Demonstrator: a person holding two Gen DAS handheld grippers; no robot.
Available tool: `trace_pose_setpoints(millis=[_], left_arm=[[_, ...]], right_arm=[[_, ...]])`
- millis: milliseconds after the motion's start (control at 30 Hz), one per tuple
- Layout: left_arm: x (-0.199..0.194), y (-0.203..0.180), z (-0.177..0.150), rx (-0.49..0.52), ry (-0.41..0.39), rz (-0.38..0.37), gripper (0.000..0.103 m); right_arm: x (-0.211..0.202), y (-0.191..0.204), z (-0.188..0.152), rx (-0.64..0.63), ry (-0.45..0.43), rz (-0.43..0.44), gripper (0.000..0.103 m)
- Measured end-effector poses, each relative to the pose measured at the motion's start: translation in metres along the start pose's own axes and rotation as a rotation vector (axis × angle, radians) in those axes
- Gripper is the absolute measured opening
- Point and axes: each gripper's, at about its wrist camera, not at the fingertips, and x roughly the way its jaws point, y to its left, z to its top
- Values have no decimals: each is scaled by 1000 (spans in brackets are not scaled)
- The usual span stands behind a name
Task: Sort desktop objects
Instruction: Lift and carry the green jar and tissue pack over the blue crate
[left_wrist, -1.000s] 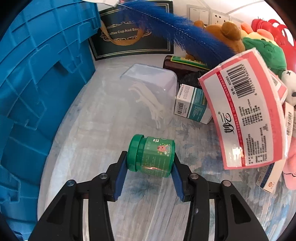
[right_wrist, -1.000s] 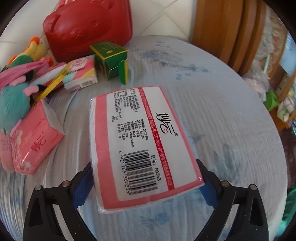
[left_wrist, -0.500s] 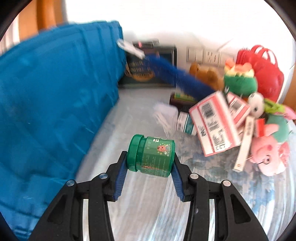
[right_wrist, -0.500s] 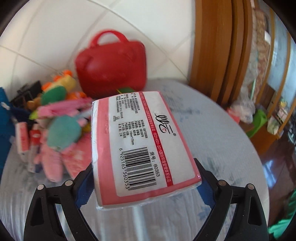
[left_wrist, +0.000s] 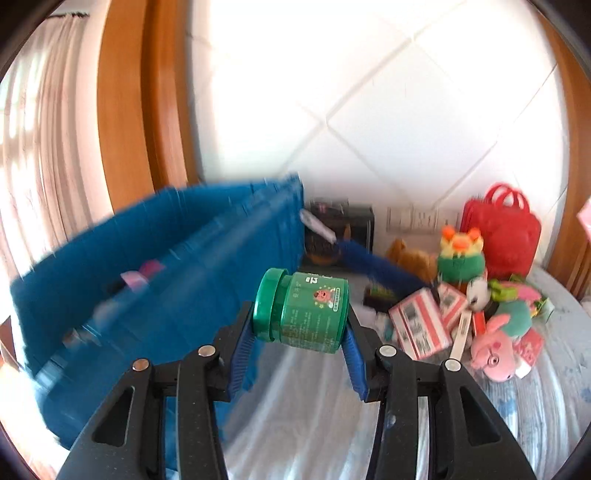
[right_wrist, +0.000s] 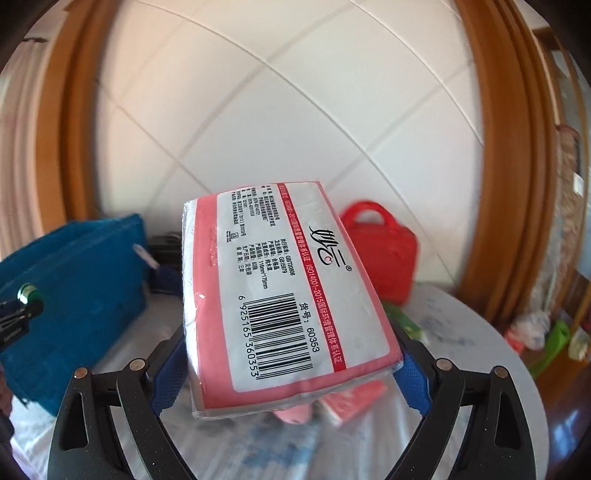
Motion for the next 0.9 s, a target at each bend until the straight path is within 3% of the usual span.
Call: trace_pose_setpoints(millis=[200, 400, 700, 900], left_arm=[[-30, 63, 30, -29, -119, 49, 44], [-35, 142, 35, -70, -148, 113, 44], [3, 249, 26, -94, -78, 200, 44], [34, 291, 23, -121, 6, 190, 44]], right_arm=[[-9, 105, 36, -27, -80, 108, 94], [-3, 218, 55, -105, -108, 205, 94], [28, 386, 66, -178, -47, 364, 95], [60, 451, 63, -252, 45, 359, 95]])
